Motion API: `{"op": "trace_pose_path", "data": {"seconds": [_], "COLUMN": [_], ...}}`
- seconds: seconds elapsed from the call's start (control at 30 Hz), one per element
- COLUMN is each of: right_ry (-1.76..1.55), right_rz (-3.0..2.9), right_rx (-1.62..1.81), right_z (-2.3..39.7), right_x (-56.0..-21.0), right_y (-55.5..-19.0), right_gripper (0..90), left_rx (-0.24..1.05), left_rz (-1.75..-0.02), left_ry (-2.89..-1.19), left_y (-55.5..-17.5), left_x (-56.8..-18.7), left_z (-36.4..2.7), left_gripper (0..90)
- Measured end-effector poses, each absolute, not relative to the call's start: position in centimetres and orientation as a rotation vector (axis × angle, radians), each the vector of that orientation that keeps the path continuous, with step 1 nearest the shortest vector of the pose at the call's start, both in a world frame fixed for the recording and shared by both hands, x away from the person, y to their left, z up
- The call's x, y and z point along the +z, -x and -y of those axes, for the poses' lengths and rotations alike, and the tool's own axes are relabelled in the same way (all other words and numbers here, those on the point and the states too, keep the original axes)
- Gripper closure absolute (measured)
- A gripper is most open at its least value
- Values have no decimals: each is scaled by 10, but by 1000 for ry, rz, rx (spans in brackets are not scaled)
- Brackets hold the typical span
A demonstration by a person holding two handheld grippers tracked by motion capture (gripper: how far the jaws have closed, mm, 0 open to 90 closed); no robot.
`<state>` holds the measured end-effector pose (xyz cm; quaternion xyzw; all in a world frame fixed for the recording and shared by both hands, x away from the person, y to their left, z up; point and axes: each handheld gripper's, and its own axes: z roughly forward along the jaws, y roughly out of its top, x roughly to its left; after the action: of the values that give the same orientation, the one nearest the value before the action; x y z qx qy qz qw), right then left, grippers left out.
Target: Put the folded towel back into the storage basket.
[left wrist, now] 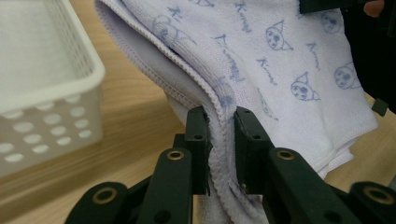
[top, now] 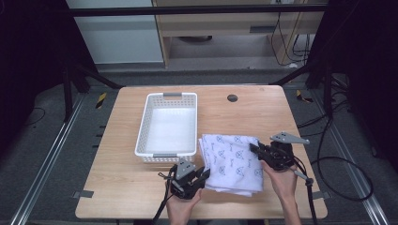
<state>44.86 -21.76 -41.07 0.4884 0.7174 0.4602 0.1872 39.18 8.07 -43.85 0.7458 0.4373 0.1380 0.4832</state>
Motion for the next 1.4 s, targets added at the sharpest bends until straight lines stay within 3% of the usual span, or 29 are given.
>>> {"op": "trace_pose_path", "data": {"seconds": [0.63,1.4], "right_ry": [-1306,-1220], "right_rz": [-1837,-1792], "right_rx": [1359,1472], "right_z": [169,136], "right_x": [-374,-350], "right_y": [-435,-458], "right_gripper": [762,762], "left_rx": [412,486], "left_rz": [-1039,-1053], "left_ry": [-1768,-1705], "left_y": [-399,-414], "left_x": [-400,-369], "left_z": [-114,-148], "left_gripper": [767,768]}}
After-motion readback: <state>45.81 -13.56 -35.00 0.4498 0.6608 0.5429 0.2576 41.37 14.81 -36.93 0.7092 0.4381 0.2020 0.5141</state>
